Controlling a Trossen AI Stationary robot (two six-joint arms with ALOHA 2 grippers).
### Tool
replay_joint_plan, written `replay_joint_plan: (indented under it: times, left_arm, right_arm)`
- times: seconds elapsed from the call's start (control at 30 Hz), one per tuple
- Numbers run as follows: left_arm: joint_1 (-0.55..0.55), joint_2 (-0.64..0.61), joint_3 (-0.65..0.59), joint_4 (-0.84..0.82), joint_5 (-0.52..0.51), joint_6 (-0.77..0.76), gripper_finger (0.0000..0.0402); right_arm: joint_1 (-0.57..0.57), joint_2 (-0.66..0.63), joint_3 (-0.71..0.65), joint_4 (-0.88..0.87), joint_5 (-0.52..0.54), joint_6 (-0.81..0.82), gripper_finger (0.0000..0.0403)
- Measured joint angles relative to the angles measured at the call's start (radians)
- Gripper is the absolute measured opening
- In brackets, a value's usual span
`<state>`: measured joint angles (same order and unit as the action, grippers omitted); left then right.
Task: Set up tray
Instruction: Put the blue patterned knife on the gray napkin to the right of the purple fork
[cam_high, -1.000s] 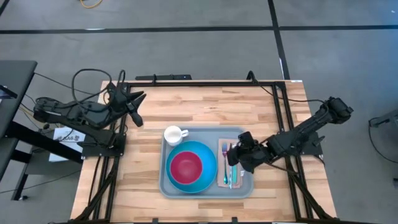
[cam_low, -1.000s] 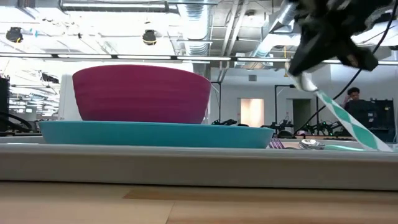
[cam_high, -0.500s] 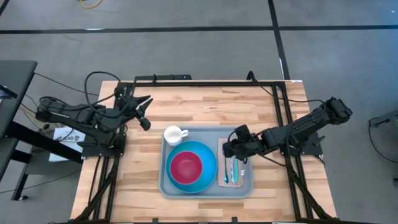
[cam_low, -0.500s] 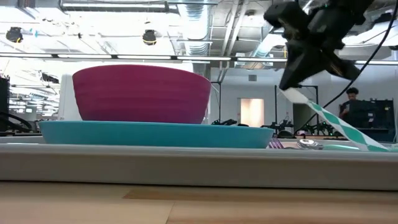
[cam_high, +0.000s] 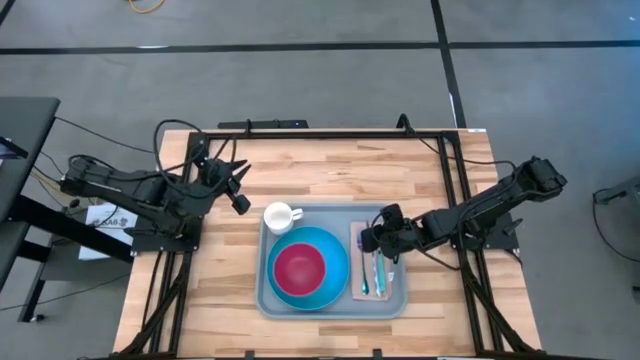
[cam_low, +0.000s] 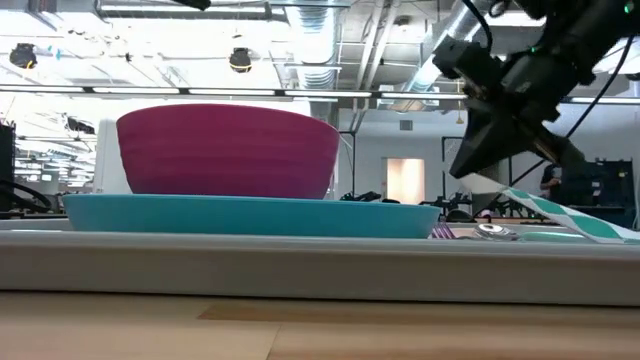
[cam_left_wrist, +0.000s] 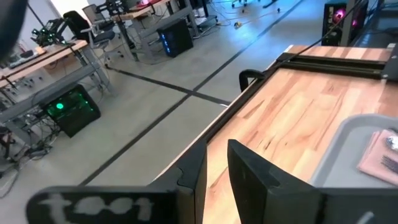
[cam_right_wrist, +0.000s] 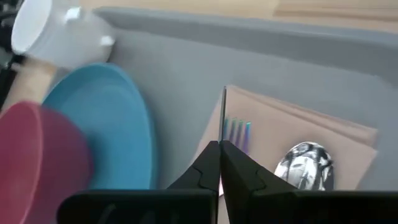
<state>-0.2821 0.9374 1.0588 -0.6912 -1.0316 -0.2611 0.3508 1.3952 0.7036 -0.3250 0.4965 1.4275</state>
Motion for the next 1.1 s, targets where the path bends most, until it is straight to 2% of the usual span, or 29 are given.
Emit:
replay_joint_plan:
  times: [0.13,0.3,0.4,0.73,1.1]
  left_arm:
    - [0.000,-0.001,0.000,0.000,0.004,-0.023,0.0054]
    - [0.000,-0.001,0.000,-0.001,0.002,-0.023,0.0054]
    - [0.000,-0.001,0.000,-0.001,0.008,-0.024,0.0054]
    - [0.000,-0.001,0.000,-0.011,0.023,-0.043,0.0054]
    - [0.000,-0.001,0.000,-0.018,0.023,-0.043,0.0054]
  right_arm:
    - [0.000,0.000,-0.046,0.033,0.027,0.045,0.0000]
    - [0.000,0.000,-0.091,0.143,0.032,0.032,0.0000]
    - [0.000,0.002,-0.092,0.146,0.034,0.030,0.0000]
    - [0.000,0.178,-0.083,0.206,0.031,0.061,0.0000]
    - [-0.010,0.196,-0.082,0.204,0.037,0.083,0.0002]
